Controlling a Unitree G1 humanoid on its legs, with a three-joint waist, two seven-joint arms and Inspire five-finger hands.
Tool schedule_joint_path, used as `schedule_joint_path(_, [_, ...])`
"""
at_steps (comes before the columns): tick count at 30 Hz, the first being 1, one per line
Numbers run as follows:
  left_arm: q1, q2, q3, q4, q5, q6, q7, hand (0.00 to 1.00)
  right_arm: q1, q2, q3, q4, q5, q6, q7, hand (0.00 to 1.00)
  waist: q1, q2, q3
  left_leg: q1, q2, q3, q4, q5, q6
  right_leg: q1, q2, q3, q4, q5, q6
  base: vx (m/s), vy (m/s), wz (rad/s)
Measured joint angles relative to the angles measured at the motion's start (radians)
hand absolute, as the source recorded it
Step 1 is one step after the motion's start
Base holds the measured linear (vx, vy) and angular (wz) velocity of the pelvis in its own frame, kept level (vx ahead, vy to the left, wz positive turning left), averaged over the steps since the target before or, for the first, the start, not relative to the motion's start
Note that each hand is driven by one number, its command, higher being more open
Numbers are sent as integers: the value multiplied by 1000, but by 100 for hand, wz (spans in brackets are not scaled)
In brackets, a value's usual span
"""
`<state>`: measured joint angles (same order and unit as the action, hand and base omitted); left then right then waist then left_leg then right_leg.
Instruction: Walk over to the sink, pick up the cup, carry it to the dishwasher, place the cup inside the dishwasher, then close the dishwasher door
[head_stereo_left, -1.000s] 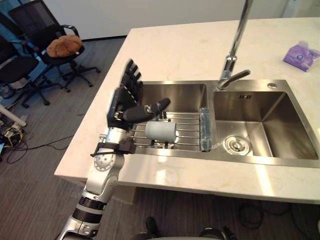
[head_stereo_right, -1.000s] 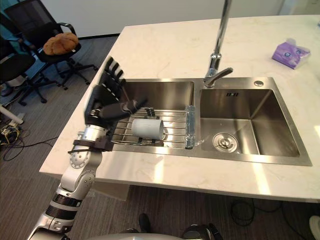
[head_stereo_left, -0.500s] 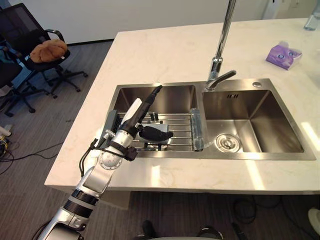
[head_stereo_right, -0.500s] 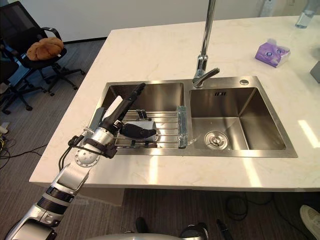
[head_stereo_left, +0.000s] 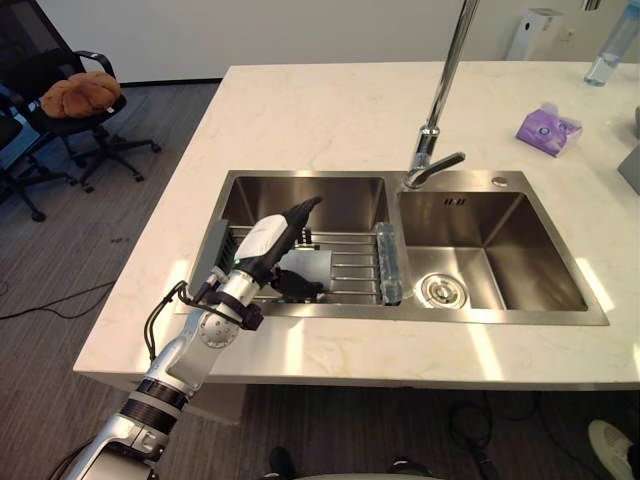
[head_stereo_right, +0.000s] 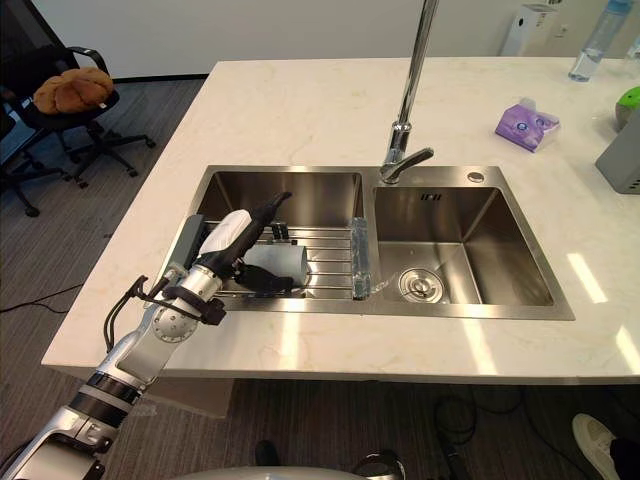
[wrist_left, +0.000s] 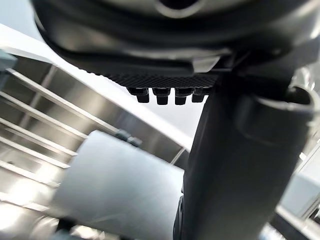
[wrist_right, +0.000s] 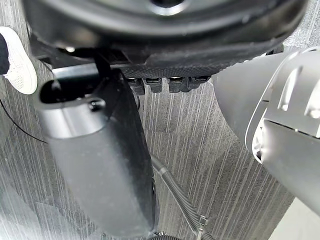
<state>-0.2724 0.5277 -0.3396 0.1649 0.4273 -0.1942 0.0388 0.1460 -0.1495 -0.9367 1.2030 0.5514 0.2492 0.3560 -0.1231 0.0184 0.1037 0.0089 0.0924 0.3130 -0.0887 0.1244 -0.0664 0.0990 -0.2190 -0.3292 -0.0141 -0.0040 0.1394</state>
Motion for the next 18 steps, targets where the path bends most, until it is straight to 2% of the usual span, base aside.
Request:
schedule_joint_path(5, [1,19,-16,12,25,-9,6,100,1,0,16,-5,-3,3,-5,100,-4,-8,2,22,-1,1,0,-12,-7,35,5,-7,-28,2,-3,37,-12,-1])
schedule_joint_path(8, [-4,39,-24,13,8,-16,-21,100,13,0,49,-20,-20,-2,-7,100,-7,-8,1,24,-2,5,0,-18,-8,42,5,-9,-39,2,-3,61,-16,-3])
schedule_joint_path(13, [-37,94,-58,7,-56,94,-114,100,21,3,130,-35,-35,-23,-22,100,-32,-8,1,28,-4,22,1,-28,-8,44,5,-14,-54,6,-1,53,-12,-8])
schedule_joint_path(18, [-69,140,-61,3,-93,125,-201,100,24,6,202,-39,-34,-25,-53,100,-39,-6,0,40,-4,35,1,-42,-14,54,5,-22,-68,8,-2,37,-18,-10])
